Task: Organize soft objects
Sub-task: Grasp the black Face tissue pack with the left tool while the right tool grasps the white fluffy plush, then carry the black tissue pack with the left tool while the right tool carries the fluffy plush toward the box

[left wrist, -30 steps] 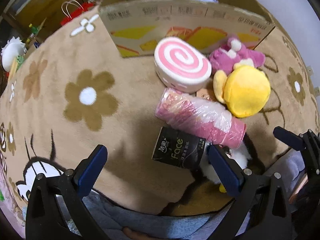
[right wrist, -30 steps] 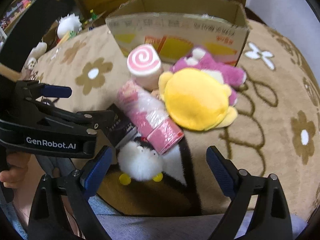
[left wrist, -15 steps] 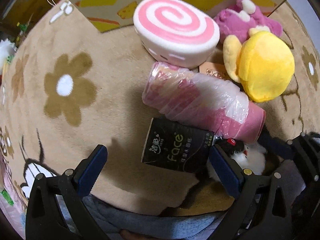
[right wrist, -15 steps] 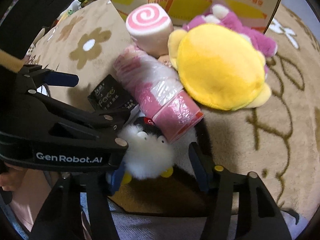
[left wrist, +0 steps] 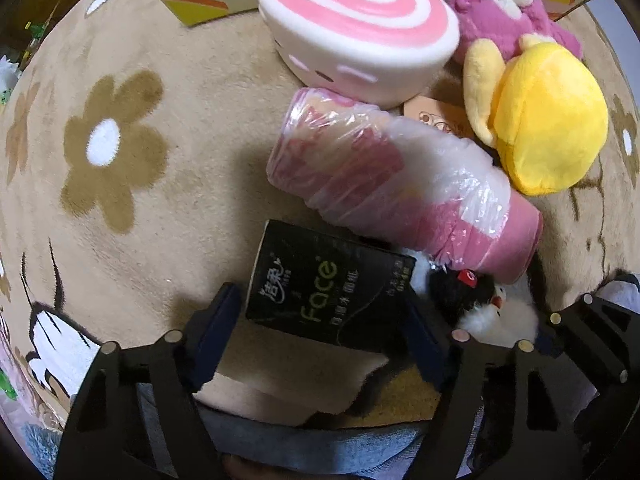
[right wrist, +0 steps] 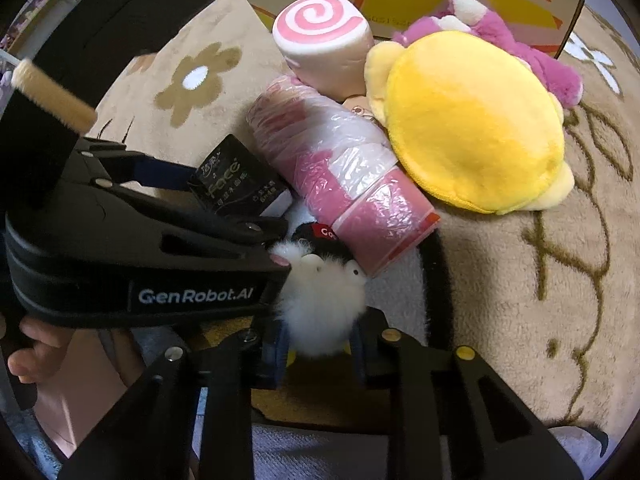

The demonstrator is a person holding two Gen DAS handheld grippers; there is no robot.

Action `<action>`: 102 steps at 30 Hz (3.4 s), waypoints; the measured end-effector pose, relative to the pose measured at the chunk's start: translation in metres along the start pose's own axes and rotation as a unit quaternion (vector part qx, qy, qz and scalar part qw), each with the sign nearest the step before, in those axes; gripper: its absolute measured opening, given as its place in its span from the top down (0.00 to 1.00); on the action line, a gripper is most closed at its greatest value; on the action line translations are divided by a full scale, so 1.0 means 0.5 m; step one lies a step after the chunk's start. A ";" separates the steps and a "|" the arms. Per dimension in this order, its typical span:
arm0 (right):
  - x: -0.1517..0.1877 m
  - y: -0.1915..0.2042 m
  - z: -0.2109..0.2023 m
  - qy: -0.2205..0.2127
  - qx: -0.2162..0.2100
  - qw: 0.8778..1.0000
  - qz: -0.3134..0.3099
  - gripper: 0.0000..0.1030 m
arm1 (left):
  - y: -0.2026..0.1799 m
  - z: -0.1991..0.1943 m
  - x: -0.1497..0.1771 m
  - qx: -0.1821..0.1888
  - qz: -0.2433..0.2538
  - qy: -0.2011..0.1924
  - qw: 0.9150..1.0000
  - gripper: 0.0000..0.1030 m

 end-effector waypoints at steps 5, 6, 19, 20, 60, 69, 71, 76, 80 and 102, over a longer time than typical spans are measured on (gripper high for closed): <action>0.003 -0.008 -0.015 -0.006 -0.002 1.000 0.001 0.75 | 0.014 -0.026 0.003 -0.012 0.002 -0.017 1.000 0.34; 0.002 -0.008 -0.017 -0.007 -0.001 1.000 0.001 0.75 | 0.016 -0.031 0.003 -0.013 0.002 -0.022 1.000 0.34; -0.009 -0.015 -0.092 -0.055 -0.007 0.998 -0.002 0.76 | 0.011 -0.124 -0.001 -0.030 -0.012 -0.111 0.993 0.34; -0.009 -0.016 -0.099 -0.061 -0.007 0.998 -0.001 0.76 | 0.011 -0.132 -0.002 -0.028 -0.016 -0.120 0.992 0.34; -0.196 -0.071 -0.383 -0.333 0.034 0.942 0.005 0.79 | 0.083 -0.447 -0.107 -0.084 -0.061 -0.430 0.897 0.34; -0.266 -0.089 -0.418 -0.364 0.090 0.927 -0.008 0.79 | 0.081 -0.487 -0.170 -0.101 -0.051 -0.469 0.876 0.34; -0.280 -0.097 -0.420 -0.367 0.093 0.926 -0.007 0.79 | 0.078 -0.488 -0.183 -0.107 -0.044 -0.473 0.874 0.34; -0.311 -0.117 -0.425 -0.378 0.106 0.920 -0.007 0.79 | 0.072 -0.493 -0.216 -0.109 -0.039 -0.483 0.868 0.34; -0.341 -0.127 -0.428 -0.384 0.110 0.917 -0.009 0.79 | 0.074 -0.495 -0.243 -0.113 -0.036 -0.489 0.864 0.34; -0.393 -0.166 -0.307 -0.342 0.088 0.935 -0.005 0.78 | 0.056 -0.408 -0.310 -0.119 -0.007 -0.472 0.873 0.34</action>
Point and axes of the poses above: each gripper's, at about its wrist camera, not at the fingertips, and z roughly the way its jaws point, y to its left, x to its underside, the point moved 9 cm from there along z, roughly the way its jaws point, and after that the axes turned 10 degrees about -y, right-handed, at the moved point
